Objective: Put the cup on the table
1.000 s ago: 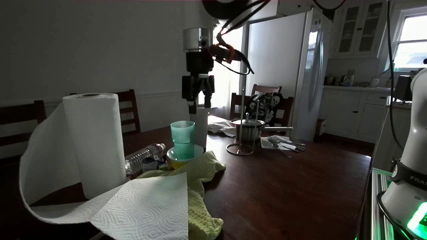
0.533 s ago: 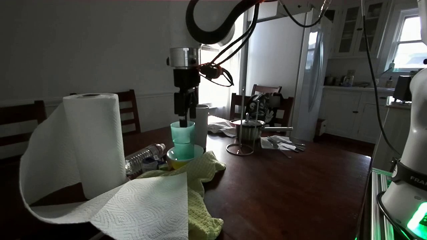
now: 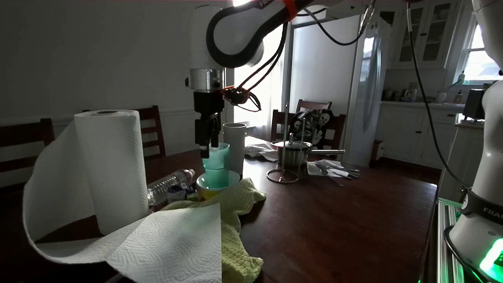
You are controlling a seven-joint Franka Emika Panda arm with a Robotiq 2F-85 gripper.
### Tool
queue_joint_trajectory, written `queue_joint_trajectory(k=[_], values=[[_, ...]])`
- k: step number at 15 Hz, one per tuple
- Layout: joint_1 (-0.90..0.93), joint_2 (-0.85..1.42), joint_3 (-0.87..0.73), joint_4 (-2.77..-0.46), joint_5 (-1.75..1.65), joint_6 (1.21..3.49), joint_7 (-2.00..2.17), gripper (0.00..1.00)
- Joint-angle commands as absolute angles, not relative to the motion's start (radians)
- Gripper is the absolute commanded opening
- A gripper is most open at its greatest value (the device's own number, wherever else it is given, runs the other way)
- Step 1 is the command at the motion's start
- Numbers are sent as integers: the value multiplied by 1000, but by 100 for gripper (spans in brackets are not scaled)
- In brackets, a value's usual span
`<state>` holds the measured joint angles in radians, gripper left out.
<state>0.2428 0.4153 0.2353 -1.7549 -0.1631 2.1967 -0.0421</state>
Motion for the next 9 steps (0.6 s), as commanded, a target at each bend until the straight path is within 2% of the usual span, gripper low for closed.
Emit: queue_joint_trajectory(k=[1,2,9], values=[[268,457,207,-1707,-191,2209,-58,74],[269,461,205,-1702,-194,2206,-61,69],[272,462,198,-1687,-178,2138,-51,18]])
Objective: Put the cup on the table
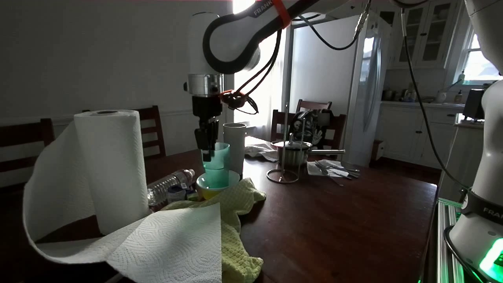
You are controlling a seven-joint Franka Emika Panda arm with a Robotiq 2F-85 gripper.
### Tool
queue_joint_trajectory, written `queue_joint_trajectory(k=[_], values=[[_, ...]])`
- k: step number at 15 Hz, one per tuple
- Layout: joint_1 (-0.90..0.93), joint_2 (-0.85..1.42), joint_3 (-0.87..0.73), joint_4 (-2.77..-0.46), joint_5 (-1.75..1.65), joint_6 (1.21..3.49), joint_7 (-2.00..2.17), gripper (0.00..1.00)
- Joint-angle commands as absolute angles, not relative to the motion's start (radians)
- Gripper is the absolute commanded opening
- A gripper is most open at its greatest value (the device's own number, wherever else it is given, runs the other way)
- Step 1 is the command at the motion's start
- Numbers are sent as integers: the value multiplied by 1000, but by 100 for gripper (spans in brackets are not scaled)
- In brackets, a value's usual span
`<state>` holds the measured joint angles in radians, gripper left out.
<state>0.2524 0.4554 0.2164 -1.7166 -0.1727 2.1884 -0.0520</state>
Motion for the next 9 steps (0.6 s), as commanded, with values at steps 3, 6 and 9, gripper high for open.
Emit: queue_joint_trajectory(k=[3,6,9], values=[[272,456,194,-1691,-183,2113,-45,1],[278,445,183,-1686,-205,2093,-35,0],[287,430,176,-1647,-221,2038,-19,1]])
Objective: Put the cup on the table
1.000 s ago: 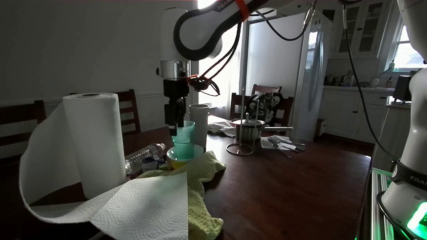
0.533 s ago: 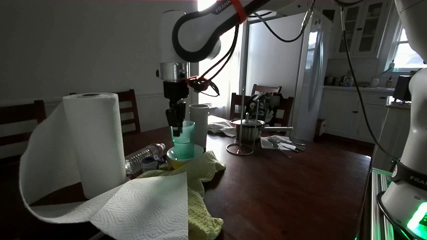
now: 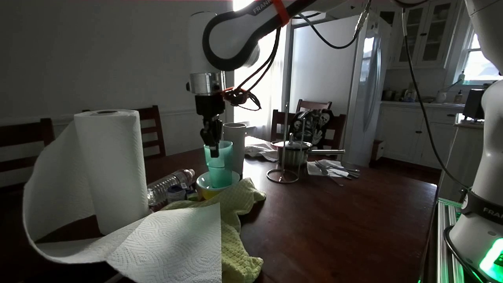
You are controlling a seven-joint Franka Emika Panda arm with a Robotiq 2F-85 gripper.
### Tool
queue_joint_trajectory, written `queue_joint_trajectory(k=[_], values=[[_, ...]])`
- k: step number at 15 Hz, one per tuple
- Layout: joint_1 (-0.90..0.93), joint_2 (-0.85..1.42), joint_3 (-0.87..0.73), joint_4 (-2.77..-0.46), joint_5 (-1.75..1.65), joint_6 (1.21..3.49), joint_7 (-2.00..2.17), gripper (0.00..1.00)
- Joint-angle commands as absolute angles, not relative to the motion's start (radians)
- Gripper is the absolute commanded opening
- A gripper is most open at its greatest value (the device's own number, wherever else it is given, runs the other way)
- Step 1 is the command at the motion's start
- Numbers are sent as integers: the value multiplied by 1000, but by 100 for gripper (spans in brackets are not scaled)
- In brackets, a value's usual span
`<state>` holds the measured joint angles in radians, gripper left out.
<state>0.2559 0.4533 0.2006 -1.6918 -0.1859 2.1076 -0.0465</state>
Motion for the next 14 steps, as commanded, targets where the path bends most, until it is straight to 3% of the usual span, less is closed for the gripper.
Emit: queue_joint_trajectory(k=[1,14], values=[[292,425,173,-1629,-231,2019,-6,1],[310,493,109,-1319,-267,1878,226,1]])
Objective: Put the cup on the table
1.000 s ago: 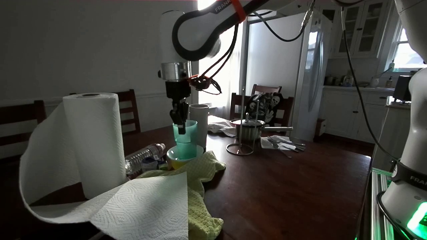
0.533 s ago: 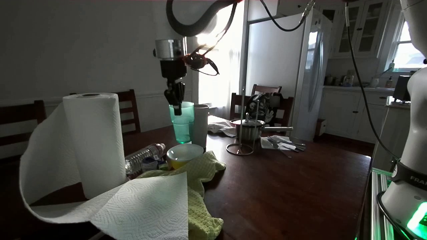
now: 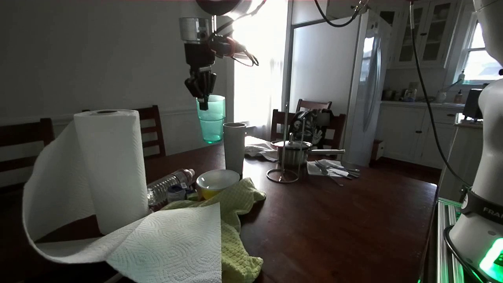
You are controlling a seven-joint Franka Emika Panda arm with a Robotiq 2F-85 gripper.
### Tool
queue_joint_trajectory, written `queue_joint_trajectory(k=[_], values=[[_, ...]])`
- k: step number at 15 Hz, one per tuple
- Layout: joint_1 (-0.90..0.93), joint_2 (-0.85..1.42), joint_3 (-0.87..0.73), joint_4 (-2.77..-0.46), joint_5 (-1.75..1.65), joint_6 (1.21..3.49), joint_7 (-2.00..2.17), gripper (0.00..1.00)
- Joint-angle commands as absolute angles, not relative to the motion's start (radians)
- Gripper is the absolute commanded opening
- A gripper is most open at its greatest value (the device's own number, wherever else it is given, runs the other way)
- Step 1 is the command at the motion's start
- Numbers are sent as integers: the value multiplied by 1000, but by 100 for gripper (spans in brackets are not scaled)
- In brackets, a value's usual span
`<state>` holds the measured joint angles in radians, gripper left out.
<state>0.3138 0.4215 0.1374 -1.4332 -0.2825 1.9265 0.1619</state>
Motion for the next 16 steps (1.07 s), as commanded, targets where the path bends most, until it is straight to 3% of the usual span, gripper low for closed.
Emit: queue_joint_trajectory(k=[1,15,16], values=[[304,514,101,-1294,-254,1875,247,1],[268,742,78,-1114,-73,1929,317,1],[282,714,71,-1156,-102,1925,297,4]])
